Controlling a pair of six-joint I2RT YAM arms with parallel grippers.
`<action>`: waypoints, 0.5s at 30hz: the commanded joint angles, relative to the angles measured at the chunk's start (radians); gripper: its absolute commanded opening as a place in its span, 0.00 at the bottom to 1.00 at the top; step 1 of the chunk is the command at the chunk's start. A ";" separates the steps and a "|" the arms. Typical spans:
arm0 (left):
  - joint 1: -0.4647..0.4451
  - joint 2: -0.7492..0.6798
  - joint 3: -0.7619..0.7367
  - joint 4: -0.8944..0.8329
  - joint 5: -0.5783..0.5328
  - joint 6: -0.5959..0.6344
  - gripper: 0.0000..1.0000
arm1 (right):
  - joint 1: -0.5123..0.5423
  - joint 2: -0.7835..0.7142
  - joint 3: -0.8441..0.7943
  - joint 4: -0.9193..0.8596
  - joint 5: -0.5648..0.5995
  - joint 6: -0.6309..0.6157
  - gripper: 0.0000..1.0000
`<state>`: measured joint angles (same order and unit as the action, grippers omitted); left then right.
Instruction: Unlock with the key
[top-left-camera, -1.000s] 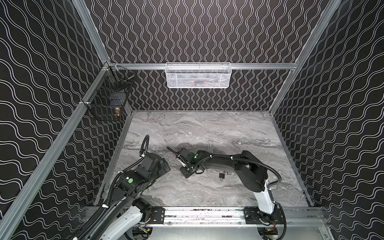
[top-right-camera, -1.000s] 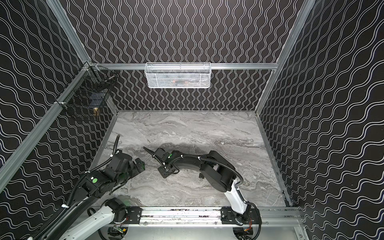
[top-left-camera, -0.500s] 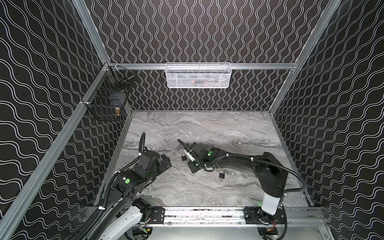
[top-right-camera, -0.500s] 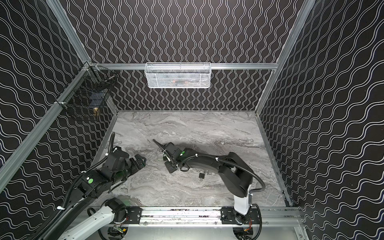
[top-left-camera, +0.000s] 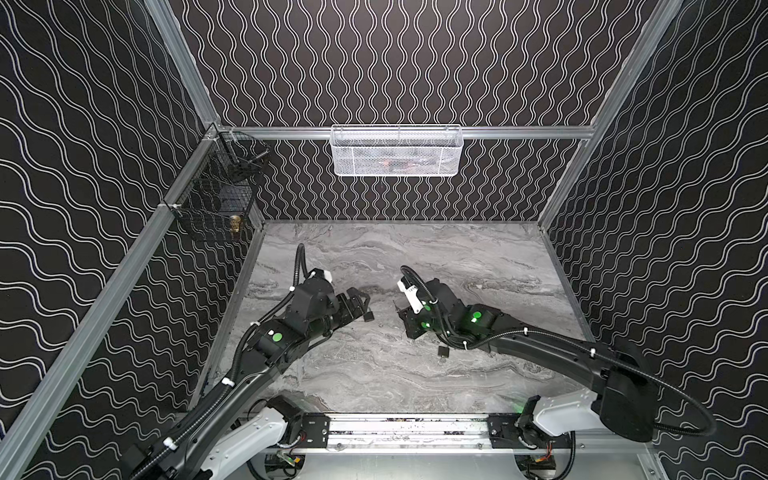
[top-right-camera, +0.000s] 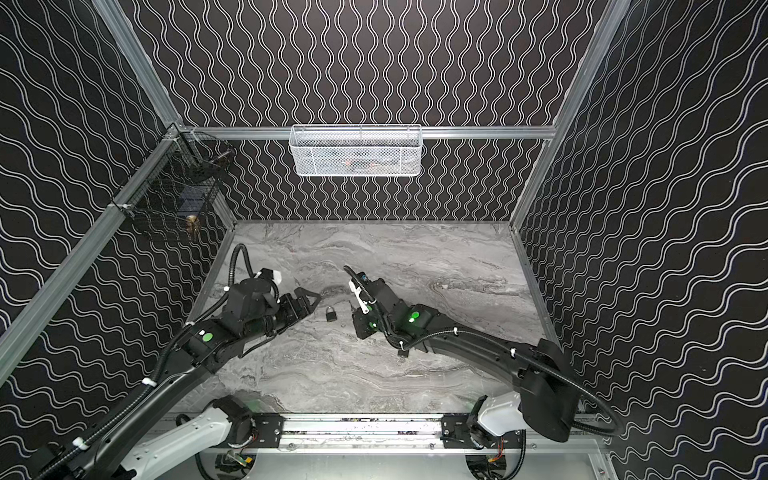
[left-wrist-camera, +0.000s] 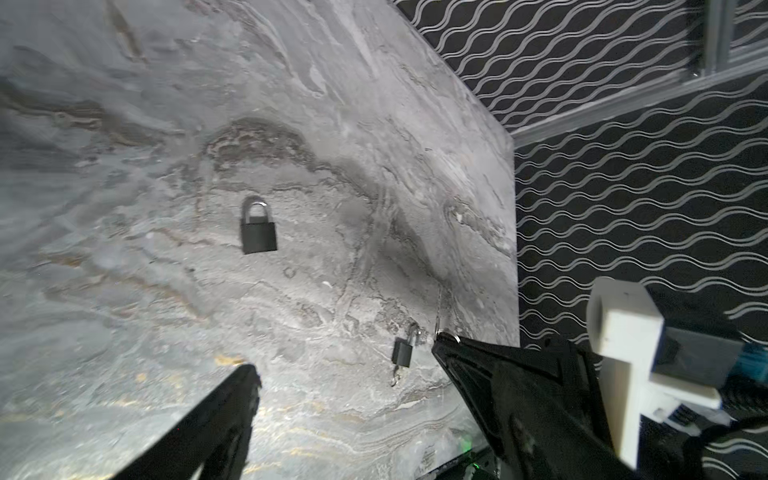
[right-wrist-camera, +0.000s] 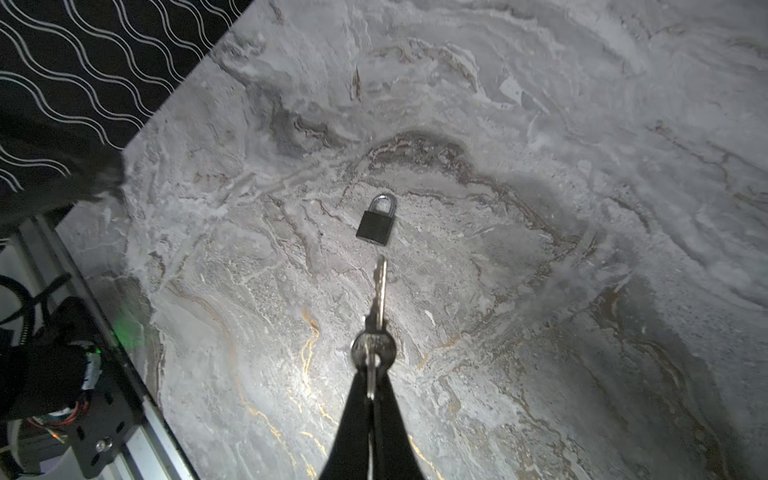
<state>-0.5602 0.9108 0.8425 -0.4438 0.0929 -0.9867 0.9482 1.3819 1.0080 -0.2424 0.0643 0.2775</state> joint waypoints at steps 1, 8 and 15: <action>0.002 0.048 0.001 0.186 0.129 0.051 0.85 | 0.003 -0.033 0.000 0.046 -0.027 0.019 0.00; -0.019 0.172 0.024 0.322 0.227 0.078 0.72 | 0.020 -0.049 0.029 0.032 -0.033 0.018 0.00; -0.049 0.226 0.038 0.328 0.211 0.092 0.53 | 0.032 -0.049 0.043 0.066 -0.047 0.031 0.00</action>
<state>-0.6037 1.1290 0.8700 -0.1574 0.2996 -0.9218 0.9794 1.3334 1.0348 -0.2180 0.0349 0.2993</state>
